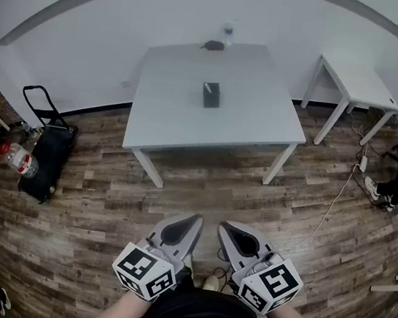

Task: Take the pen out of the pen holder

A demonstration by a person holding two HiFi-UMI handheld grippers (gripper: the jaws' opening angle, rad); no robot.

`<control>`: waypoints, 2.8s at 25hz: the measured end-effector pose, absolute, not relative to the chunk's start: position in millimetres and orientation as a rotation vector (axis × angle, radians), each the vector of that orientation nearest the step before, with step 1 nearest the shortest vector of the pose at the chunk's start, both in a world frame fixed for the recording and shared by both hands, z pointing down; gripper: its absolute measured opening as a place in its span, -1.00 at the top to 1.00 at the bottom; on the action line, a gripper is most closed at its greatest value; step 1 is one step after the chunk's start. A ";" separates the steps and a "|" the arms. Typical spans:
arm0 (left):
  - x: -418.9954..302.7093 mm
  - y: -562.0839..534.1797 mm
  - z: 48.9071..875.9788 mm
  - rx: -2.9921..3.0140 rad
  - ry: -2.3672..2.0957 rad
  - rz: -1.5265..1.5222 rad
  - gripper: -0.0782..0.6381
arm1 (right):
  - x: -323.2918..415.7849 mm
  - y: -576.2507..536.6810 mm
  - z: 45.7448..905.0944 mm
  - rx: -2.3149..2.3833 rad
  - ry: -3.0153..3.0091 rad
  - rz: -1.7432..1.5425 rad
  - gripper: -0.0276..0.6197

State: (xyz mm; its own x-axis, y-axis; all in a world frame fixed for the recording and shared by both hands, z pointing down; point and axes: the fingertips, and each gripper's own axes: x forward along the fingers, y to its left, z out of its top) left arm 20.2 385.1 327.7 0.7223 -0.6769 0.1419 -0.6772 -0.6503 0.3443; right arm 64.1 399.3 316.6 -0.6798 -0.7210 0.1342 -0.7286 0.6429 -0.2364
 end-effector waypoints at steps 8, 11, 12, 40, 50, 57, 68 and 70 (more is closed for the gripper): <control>2.4 310.5 337.2 2.557 -1.031 0.002 0.77 | 45.7 327.9 330.4 1.254 -2.791 0.451 0.88; -10.0 271.4 339.8 2.556 -1.027 0.006 0.77 | 31.3 290.4 333.0 1.251 -2.784 0.460 0.87; -14.8 257.3 339.6 2.558 -1.025 0.006 0.77 | 25.4 277.3 332.9 1.248 -2.782 0.460 0.87; -25.8 -1.7 362.8 2.517 -1.012 0.059 0.77 | 36.4 -52.6 397.3 1.156 -2.567 0.335 0.84; -15.7 -86.0 382.9 2.365 -1.164 0.120 0.77 | 46.0 -179.0 495.5 0.968 -2.315 0.248 0.67; -33.1 -112.9 403.1 2.260 -1.211 0.149 0.77 | 36.1 -210.9 562.5 0.882 -2.102 0.157 0.67; -62.2 -135.7 435.5 2.193 -1.145 0.134 0.77 | 26.5 -232.1 610.7 0.774 -1.925 0.171 0.63; -66.5 -137.9 440.0 2.182 -1.135 0.130 0.77 | 25.9 -233.1 617.0 0.761 -1.884 0.186 0.63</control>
